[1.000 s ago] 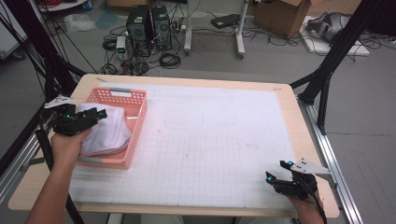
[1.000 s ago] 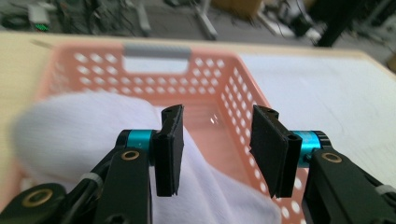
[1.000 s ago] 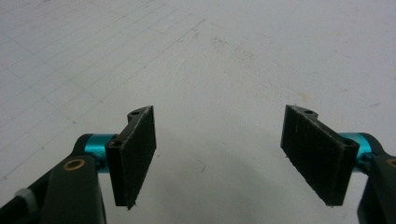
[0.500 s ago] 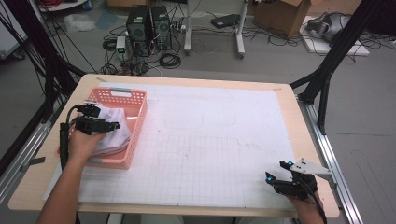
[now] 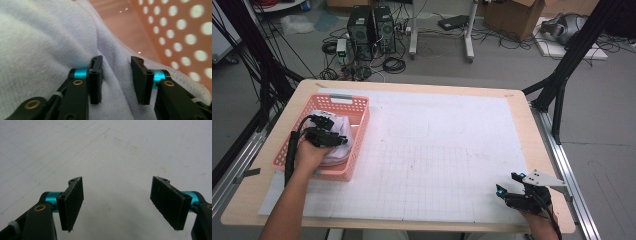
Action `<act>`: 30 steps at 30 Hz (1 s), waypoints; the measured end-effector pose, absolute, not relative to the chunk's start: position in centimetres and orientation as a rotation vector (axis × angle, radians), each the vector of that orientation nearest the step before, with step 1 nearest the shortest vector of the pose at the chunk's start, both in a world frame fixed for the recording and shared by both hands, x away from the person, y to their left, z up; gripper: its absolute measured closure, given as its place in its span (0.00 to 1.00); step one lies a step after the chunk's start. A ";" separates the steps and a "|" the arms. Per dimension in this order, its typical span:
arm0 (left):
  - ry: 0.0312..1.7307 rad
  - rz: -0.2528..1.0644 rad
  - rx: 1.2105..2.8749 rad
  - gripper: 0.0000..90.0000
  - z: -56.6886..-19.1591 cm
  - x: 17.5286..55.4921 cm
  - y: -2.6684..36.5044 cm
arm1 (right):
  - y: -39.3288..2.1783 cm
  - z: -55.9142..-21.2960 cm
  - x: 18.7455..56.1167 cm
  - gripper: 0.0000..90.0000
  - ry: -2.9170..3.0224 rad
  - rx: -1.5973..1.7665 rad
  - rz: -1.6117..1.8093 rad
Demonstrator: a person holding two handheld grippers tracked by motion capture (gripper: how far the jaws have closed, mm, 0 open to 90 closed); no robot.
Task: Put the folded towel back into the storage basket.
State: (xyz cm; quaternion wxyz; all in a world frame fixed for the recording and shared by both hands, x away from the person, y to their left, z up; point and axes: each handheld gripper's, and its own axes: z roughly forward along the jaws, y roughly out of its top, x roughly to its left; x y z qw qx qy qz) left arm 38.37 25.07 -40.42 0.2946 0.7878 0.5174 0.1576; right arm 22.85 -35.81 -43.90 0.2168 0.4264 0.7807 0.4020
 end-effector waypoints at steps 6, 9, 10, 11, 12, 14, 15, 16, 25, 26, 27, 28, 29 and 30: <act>1.238 0.221 2.007 0.74 -40.1 38.2 25.6 | -35.7 -44.0 22.9 0.29 2.168 1.172 1.110; 1.204 0.203 1.951 0.64 -39.7 38.0 25.9 | -35.8 -44.0 22.9 0.29 2.169 1.174 1.110; 1.247 0.223 1.918 0.59 -39.5 38.0 26.3 | -35.8 -44.0 22.9 0.29 2.169 1.179 1.110; 1.271 0.248 1.873 0.51 -39.2 37.9 26.6 | -35.9 -44.0 22.9 0.29 2.167 1.176 1.109; 1.269 0.289 1.834 0.49 -38.8 37.7 27.0 | -35.9 -44.0 22.9 0.29 2.166 1.179 1.110; 1.284 0.395 1.791 0.50 -38.3 37.3 27.8 | -35.9 -44.0 22.9 0.29 2.164 1.179 1.111; 1.303 0.415 1.782 0.53 -38.2 37.2 28.1 | -35.9 -44.0 22.9 0.29 2.165 1.176 1.109; 1.325 0.447 1.803 0.55 -38.2 37.2 28.3 | -35.9 -44.0 22.9 0.29 2.165 1.177 1.110; 1.592 0.587 1.922 0.54 -39.9 38.2 28.6 | -35.8 -44.0 22.9 0.29 2.168 1.182 1.112; 1.604 0.608 1.941 0.54 -40.1 38.4 28.5 | -35.8 -44.0 22.9 0.29 2.168 1.182 1.112; 1.607 0.623 1.953 0.55 -40.2 38.4 28.3 | -35.8 -44.0 22.9 0.29 2.169 1.182 1.110; 1.607 0.628 1.964 0.55 -40.3 38.5 28.2 | -35.9 -44.1 22.9 0.29 2.168 1.183 1.110; 1.610 0.627 1.962 0.55 -40.3 38.5 28.2 | -35.9 -44.1 22.9 0.29 2.168 1.184 1.109; 1.612 0.621 1.956 0.54 -40.3 38.5 28.3 | -35.9 -44.1 22.9 0.29 2.169 1.185 1.109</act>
